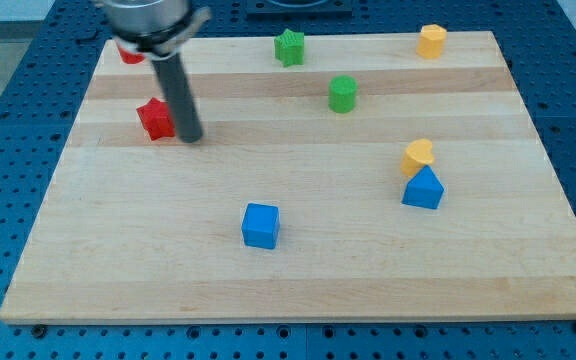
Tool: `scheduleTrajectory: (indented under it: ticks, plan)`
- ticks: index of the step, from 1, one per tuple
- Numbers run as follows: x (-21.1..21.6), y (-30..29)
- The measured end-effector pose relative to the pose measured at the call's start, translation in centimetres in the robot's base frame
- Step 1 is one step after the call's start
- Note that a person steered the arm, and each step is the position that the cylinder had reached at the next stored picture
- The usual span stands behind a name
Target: Slide the red star towards the center left of the board
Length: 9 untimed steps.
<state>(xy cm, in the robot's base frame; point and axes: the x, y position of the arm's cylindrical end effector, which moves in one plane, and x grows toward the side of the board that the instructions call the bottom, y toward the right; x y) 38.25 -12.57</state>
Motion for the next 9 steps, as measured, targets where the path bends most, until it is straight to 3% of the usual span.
scheduleTrajectory:
  ticks: [1,2,5,8,9]
  plan:
    - [-3.7,2.6]
    - [-5.3,0.9]
    - [-1.3,-5.7]
    - [-4.6,-7.3]
    - [-3.2,-10.0]
